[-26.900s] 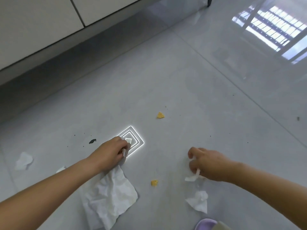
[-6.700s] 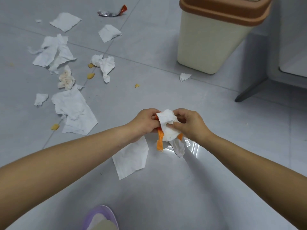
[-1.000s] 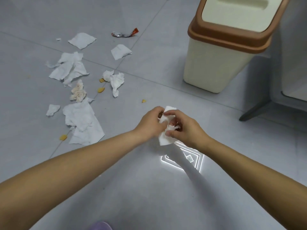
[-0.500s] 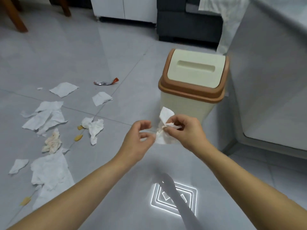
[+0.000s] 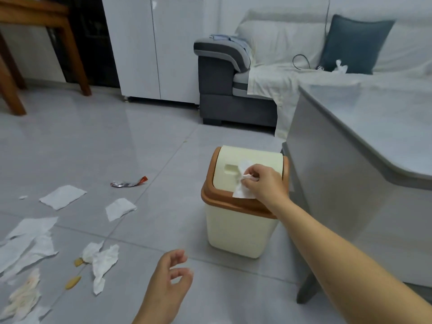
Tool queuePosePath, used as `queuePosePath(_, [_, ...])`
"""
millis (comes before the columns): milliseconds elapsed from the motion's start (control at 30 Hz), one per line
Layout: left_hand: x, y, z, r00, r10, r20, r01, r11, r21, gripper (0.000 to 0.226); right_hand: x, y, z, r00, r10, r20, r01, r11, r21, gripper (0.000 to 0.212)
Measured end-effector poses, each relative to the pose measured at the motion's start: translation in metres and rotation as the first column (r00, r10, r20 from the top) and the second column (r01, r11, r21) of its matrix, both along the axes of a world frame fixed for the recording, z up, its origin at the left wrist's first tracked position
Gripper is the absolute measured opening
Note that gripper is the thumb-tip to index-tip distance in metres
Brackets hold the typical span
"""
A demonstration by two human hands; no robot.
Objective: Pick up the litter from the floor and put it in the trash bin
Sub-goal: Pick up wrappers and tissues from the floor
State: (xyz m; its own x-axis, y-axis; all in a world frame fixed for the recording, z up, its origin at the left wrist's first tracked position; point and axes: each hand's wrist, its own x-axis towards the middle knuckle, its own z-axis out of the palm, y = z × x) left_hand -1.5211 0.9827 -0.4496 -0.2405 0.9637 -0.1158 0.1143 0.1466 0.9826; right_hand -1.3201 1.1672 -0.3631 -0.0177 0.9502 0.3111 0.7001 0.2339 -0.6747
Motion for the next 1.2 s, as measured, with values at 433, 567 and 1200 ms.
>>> queuePosePath(433, [-0.014,0.001,-0.011,1.000,0.002,0.020,-0.002,0.999,-0.042,0.036,-0.004,0.020,-0.020,0.904,0.127,0.408,-0.031,0.972,-0.233,0.045])
queuePosePath(567, [-0.012,0.001,-0.014,1.000,-0.003,0.018,0.004,0.998,-0.058,0.036,-0.002,0.009,-0.018,0.790,0.142,0.596,-0.036,0.982,-0.185,0.056])
queuePosePath(1200, [-0.105,-0.037,-0.031,0.981,0.142,-0.131,-0.163,0.972,-0.168,0.036,-0.021,-0.061,-0.033,0.650,-0.103,0.753,-0.128,0.962,0.242,0.035])
